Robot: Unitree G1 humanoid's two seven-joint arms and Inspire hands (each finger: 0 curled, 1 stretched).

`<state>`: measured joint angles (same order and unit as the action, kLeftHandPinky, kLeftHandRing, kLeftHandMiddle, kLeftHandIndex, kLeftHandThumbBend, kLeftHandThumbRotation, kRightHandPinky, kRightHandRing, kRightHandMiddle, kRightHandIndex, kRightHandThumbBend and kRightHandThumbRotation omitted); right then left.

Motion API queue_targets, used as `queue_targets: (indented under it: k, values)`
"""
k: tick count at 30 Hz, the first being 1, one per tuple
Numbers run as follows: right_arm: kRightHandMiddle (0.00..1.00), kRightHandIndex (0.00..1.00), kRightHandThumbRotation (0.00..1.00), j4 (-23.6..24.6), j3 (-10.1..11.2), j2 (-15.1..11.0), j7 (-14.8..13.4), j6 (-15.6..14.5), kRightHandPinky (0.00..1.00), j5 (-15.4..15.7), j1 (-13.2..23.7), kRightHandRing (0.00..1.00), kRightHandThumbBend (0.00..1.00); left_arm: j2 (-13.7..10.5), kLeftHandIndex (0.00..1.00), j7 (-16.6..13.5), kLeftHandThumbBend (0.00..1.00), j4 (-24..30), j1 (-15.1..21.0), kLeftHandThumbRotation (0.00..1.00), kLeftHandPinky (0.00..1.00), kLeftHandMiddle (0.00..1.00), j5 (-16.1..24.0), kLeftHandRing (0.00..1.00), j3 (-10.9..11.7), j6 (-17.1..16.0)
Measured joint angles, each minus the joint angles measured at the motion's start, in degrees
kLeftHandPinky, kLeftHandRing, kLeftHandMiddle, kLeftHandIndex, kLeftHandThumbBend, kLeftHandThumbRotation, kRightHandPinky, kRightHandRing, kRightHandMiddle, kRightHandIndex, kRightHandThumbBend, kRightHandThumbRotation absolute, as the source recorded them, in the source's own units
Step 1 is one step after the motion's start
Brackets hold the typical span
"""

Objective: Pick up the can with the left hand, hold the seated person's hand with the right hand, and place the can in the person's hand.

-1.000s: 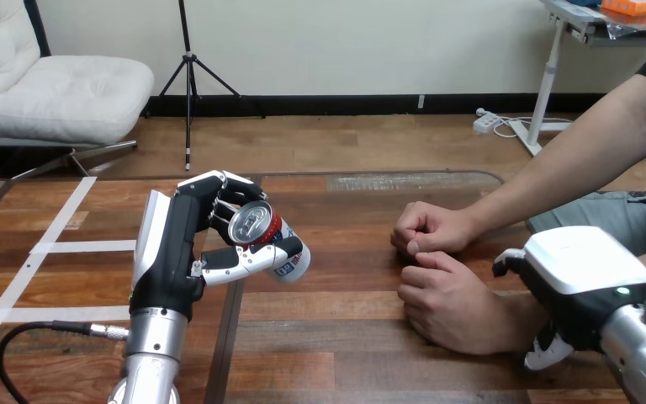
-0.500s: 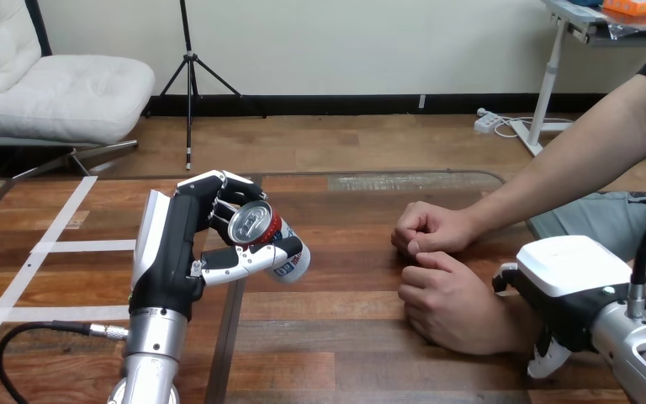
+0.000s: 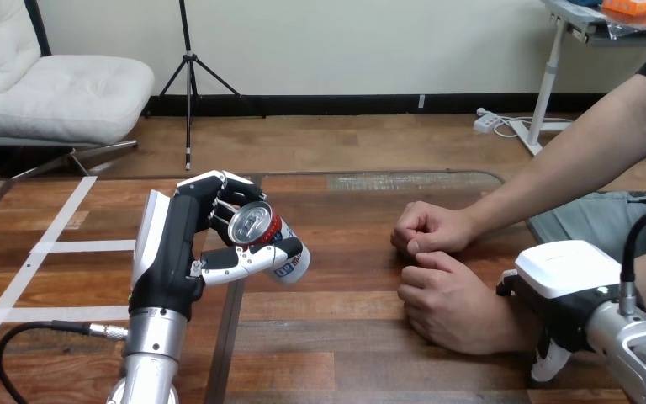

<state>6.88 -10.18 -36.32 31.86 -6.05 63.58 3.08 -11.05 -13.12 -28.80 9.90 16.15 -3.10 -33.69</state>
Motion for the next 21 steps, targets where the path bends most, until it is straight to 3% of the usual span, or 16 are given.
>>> queue_targets:
  k: [21]
  values:
    - [0.82, 0.80, 0.01, -5.19, -2.83, 0.00, 0.15, -1.15, 0.80, 0.73, 4.19, 0.82, 0.75, 0.00, 0.45, 0.52, 0.67, 0.00, -0.01, 0.00, 0.29, 0.44, 0.01, 0.36, 0.43, -0.03]
